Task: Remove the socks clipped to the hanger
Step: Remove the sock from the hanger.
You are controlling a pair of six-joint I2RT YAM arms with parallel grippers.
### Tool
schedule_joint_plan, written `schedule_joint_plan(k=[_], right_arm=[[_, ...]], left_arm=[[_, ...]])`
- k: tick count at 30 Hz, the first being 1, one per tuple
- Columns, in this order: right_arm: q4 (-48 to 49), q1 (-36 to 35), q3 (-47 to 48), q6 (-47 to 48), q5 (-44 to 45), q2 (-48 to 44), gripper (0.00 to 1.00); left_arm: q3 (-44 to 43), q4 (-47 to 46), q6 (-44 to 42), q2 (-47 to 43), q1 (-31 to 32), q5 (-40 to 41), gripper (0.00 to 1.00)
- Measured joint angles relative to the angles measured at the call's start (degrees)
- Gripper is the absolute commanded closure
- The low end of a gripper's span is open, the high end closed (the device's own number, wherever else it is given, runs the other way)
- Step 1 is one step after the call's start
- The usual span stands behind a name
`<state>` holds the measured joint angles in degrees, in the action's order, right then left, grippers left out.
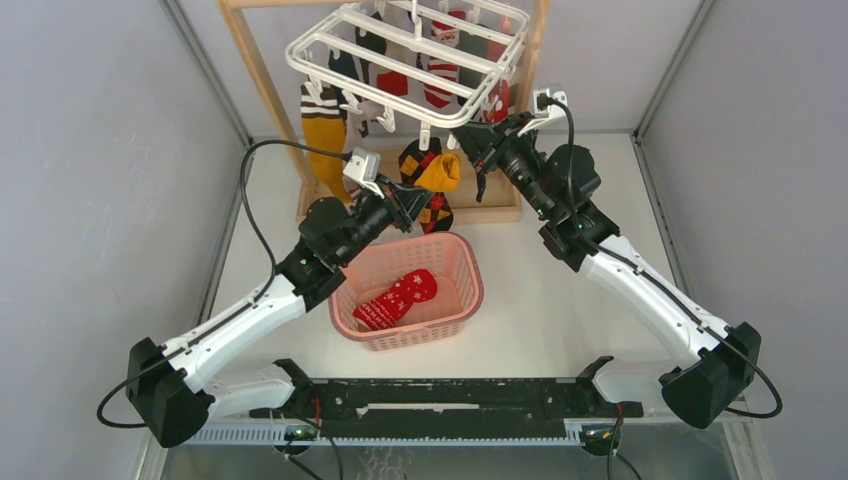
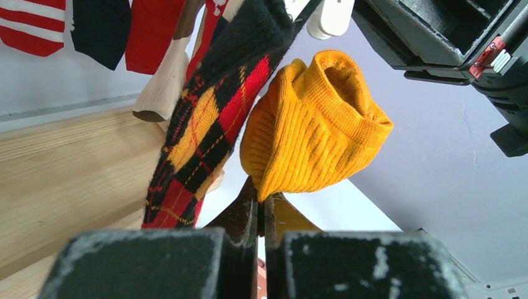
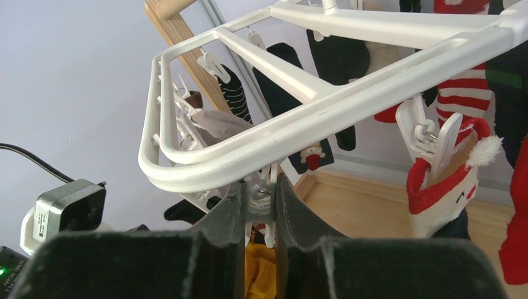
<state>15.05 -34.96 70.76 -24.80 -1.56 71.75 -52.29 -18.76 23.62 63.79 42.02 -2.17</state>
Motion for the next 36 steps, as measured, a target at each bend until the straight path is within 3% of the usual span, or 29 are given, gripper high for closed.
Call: schedule_joint_plan(k=[4, 7, 12, 18, 27, 36], right_arm=[[0.00, 0.00, 0.04, 0.02, 0.00, 0.00, 0.90], [0.00, 0.00, 0.04, 0.02, 0.00, 0.00, 0.81], [-0.04, 0.00, 0.04, -0.02, 0.02, 0.00, 0.78], [-0.28, 0.00, 0.04, 0.04, 0.20, 0.00, 0.58], [-1.64, 0.00, 0.04, -0.09, 0.87, -0.02, 0.44], [-2.82, -0.20, -2.36, -0.31, 1.22, -2.75, 0.40]], left_arm=[[0.04, 0.02, 0.42, -0.07, -0.07, -0.17, 1.00], [0.44, 0.63, 0.76, -0.85, -0.07, -0.22, 1.00], [1.86, 2.60, 1.88, -4.09, -0.09, -1.27, 1.00], [2.99, 4.96, 2.51, -8.39, -0.11, -1.73, 1.00], [5.55, 7.76, 3.39, -12.22, -0.11, -2.80, 1.00], [8.37, 10.21, 4.79, -15.28, -0.11, -3.41, 1.00]])
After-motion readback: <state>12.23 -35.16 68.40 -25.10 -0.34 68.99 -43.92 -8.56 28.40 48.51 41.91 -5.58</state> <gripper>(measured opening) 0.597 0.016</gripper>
